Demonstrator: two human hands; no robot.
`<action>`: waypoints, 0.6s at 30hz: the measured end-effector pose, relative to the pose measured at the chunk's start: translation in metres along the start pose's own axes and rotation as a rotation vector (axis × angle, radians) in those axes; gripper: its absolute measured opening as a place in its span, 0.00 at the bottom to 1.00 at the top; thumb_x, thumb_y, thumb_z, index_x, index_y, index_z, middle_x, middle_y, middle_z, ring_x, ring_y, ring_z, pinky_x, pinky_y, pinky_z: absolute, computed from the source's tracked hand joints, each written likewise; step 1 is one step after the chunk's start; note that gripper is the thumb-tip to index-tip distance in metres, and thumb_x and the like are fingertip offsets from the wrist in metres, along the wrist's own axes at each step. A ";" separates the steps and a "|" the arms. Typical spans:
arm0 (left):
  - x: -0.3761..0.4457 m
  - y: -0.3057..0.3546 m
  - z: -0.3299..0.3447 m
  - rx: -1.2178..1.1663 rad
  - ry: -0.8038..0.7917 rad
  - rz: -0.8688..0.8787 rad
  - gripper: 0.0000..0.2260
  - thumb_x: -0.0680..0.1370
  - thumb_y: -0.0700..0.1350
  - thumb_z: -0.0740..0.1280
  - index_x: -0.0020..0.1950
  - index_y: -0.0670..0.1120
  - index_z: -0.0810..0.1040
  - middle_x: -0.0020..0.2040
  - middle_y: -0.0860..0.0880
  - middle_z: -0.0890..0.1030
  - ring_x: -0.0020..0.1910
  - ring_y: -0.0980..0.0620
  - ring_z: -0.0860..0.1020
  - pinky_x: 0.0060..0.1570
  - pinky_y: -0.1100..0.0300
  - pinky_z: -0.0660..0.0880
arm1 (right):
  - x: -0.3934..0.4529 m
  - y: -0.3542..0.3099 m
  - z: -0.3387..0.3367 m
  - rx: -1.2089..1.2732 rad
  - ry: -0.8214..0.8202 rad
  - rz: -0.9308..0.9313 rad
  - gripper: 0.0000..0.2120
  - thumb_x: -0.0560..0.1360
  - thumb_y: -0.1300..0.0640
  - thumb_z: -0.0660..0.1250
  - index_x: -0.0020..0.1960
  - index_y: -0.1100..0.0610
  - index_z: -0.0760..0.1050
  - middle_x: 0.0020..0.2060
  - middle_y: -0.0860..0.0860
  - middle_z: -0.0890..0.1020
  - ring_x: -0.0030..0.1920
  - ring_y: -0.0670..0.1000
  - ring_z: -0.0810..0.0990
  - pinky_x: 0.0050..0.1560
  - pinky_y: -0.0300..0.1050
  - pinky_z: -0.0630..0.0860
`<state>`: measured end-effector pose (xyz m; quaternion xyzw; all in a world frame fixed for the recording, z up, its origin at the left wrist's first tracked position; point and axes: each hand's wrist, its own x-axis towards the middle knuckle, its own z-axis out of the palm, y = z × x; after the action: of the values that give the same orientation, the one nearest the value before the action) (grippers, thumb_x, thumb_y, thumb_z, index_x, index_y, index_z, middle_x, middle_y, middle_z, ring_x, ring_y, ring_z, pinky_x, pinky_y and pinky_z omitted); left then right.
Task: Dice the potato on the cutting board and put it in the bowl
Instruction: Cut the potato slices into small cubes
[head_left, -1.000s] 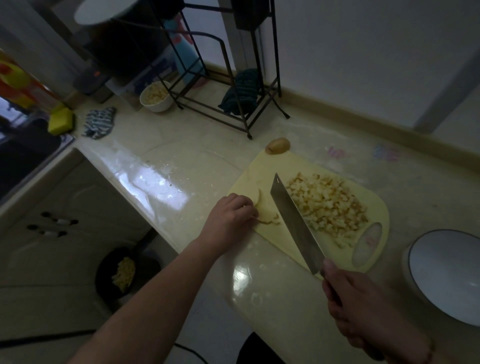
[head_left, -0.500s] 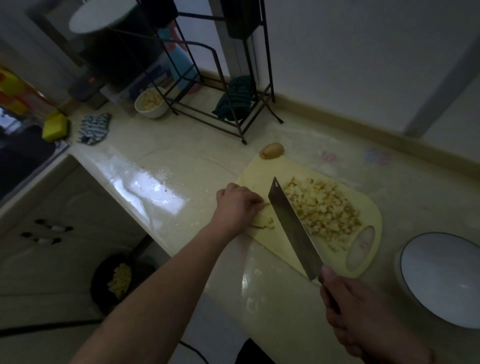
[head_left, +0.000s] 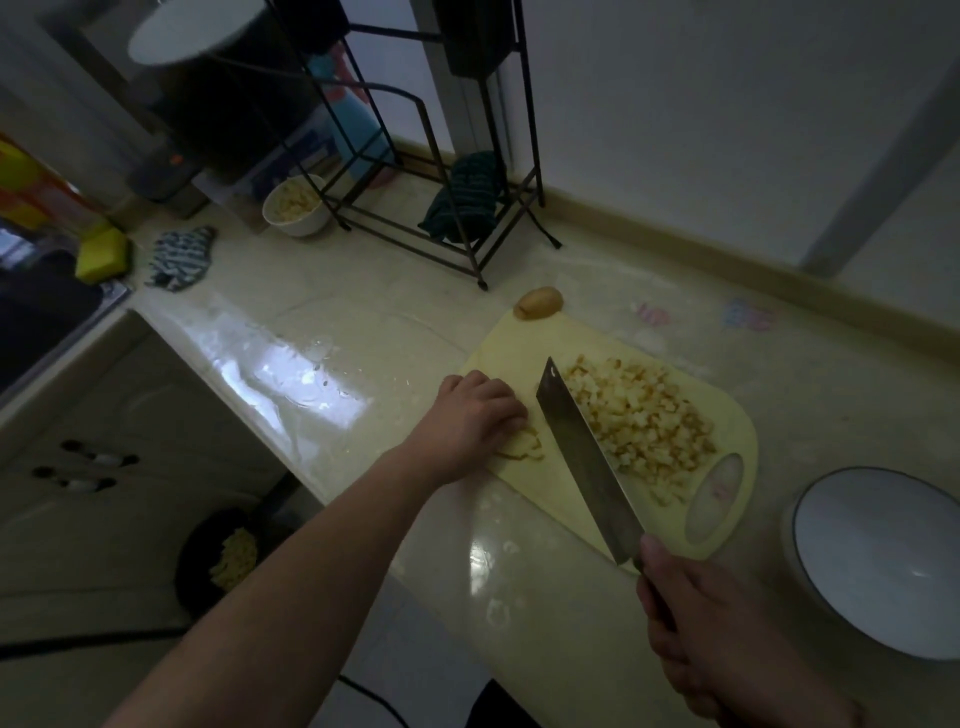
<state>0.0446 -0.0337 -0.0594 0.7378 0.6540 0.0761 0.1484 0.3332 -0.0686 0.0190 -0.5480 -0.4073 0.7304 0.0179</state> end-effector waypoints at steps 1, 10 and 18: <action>-0.005 -0.004 -0.002 0.025 -0.034 0.050 0.21 0.79 0.63 0.60 0.61 0.51 0.81 0.58 0.50 0.79 0.58 0.48 0.72 0.57 0.50 0.65 | 0.000 0.001 0.000 0.000 0.002 -0.003 0.24 0.76 0.38 0.56 0.35 0.57 0.66 0.23 0.53 0.64 0.21 0.48 0.60 0.26 0.36 0.55; -0.014 -0.009 -0.012 0.155 -0.121 0.095 0.26 0.77 0.61 0.68 0.70 0.48 0.73 0.65 0.48 0.75 0.47 0.47 0.80 0.43 0.55 0.76 | 0.006 0.003 0.008 0.017 0.008 -0.009 0.24 0.74 0.36 0.57 0.34 0.57 0.65 0.24 0.54 0.63 0.21 0.47 0.59 0.27 0.35 0.54; -0.029 0.018 0.008 -0.036 -0.002 -0.420 0.27 0.77 0.61 0.69 0.69 0.48 0.71 0.65 0.49 0.70 0.51 0.42 0.79 0.50 0.48 0.77 | 0.035 -0.002 0.020 -0.385 0.147 -0.291 0.31 0.66 0.28 0.49 0.32 0.56 0.67 0.22 0.48 0.71 0.21 0.42 0.66 0.26 0.39 0.61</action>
<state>0.0598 -0.0650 -0.0587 0.5824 0.7920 0.0543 0.1750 0.3025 -0.0623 -0.0061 -0.5287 -0.6109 0.5874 0.0478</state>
